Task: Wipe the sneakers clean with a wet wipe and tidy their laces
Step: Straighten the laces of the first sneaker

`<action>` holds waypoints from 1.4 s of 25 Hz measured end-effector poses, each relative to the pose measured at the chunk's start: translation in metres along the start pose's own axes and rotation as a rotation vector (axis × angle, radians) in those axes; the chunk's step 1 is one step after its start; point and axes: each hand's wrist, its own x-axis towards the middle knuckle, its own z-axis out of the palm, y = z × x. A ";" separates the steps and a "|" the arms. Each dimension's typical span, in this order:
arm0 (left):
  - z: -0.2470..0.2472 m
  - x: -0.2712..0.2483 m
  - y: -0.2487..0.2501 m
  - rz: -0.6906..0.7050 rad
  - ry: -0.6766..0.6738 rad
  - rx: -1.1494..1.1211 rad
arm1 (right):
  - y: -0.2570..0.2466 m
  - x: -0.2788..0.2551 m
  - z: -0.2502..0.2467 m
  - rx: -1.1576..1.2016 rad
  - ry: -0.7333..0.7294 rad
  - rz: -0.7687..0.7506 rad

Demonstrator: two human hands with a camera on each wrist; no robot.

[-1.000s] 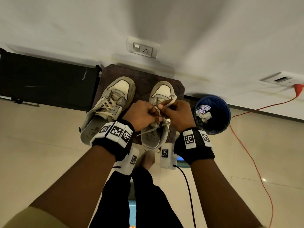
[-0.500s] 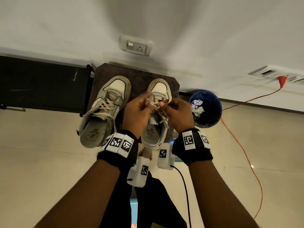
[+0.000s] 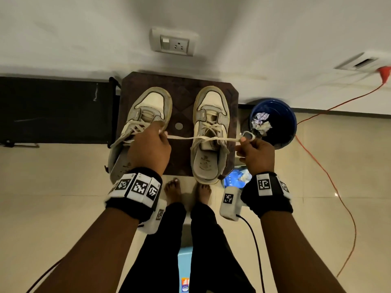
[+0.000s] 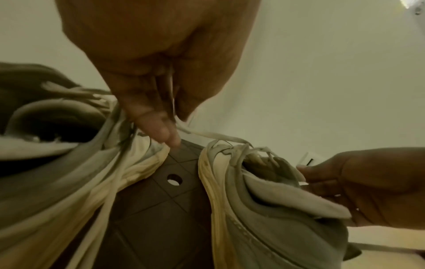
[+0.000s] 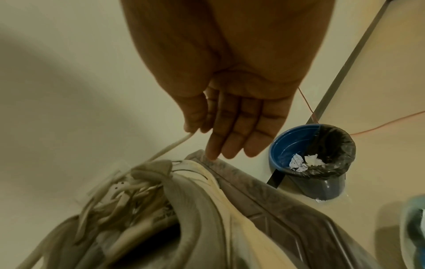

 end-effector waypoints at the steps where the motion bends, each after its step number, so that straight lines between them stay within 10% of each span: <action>1: 0.003 -0.001 0.004 -0.013 -0.045 0.047 | 0.000 0.001 0.001 -0.032 0.060 0.014; 4: 0.011 -0.004 0.011 0.162 -0.045 0.149 | -0.010 -0.007 0.001 -0.179 0.209 -0.167; 8: 0.031 0.001 0.021 0.483 -0.215 0.258 | -0.017 -0.012 0.014 -0.433 -0.225 -0.563; 11: 0.034 0.007 0.023 0.444 -0.224 0.315 | -0.013 -0.006 0.015 -0.645 -0.247 -0.644; 18: 0.018 0.010 0.018 0.524 -0.046 0.154 | -0.024 -0.015 0.009 -0.656 -0.111 -0.614; 25: 0.027 0.014 0.011 0.307 -0.129 0.229 | -0.005 -0.010 0.015 -0.510 -0.160 -0.452; 35: 0.041 0.010 0.026 0.090 -0.343 -0.948 | -0.021 -0.009 0.032 0.353 -0.320 -0.316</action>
